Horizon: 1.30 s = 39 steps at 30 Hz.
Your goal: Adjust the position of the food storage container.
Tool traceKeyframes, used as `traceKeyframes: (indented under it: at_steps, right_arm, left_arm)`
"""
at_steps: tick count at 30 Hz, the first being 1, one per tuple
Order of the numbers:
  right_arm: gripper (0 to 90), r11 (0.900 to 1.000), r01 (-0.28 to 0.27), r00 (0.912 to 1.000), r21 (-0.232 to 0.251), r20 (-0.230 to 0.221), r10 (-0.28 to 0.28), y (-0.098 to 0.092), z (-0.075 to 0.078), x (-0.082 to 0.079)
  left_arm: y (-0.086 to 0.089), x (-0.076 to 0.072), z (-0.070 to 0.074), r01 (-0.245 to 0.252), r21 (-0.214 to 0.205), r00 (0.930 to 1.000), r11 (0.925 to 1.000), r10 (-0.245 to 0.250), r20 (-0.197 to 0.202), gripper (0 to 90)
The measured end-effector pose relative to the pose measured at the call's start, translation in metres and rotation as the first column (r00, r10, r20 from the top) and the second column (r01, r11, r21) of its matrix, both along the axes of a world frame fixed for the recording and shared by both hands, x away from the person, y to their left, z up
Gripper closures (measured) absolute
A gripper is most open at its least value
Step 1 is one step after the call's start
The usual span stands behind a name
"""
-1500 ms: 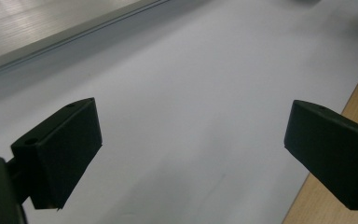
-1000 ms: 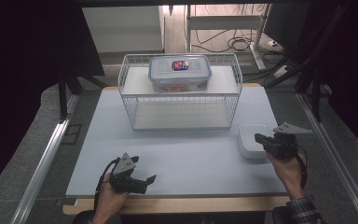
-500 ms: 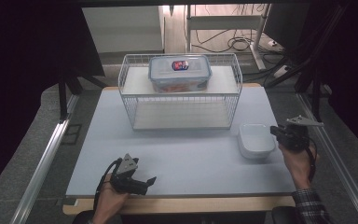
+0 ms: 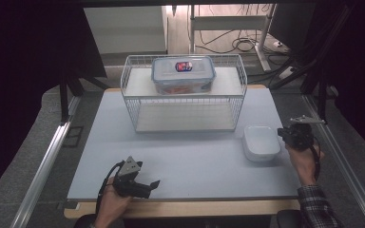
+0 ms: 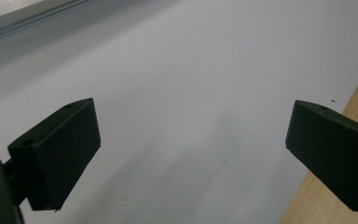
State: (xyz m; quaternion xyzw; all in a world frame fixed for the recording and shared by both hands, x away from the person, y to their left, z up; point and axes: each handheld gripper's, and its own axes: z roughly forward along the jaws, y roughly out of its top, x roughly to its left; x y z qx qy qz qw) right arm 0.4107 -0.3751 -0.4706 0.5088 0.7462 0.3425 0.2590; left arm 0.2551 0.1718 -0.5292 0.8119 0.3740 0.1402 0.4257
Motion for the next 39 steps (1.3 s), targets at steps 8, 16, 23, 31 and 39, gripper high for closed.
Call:
traceKeyframes:
  at_steps: [8,16,23,31,39]
  right_arm:
    - [88.7,0.9985,-0.035,0.999,0.043,-0.024,0.036,0.009,-0.003,-0.001]
    - [88.6,0.993,-0.105,0.9933,0.054,-0.042,0.108,0.03,-0.005,-0.005]
    - [88.3,0.9767,-0.203,0.9764,0.069,-0.061,0.207,0.062,-0.008,-0.012]
    - [88.3,0.952,-0.29,0.9513,0.098,-0.078,0.298,0.095,-0.01,-0.018]
    - [88.3,0.9188,-0.381,0.9167,0.104,-0.088,0.39,0.132,-0.012,-0.024]
  left_arm:
    - [0.0,0.001,-0.001,0.011,-0.012,0.9998,0.9999,-0.011,-0.016,3.5]
    - [-0.002,0.001,-0.002,0.018,-0.003,0.9996,0.9998,-0.018,-0.022,4.1]
    - [-0.002,0.001,-0.002,0.018,-0.028,0.9993,0.9994,-0.019,-0.033,4.1]
    - [-0.002,0.001,-0.002,0.021,-0.034,0.9991,0.9992,-0.022,-0.037,4.2]
    - [-0.004,0.001,-0.001,0.032,-0.042,0.9986,0.9986,-0.034,-0.041,5.1]
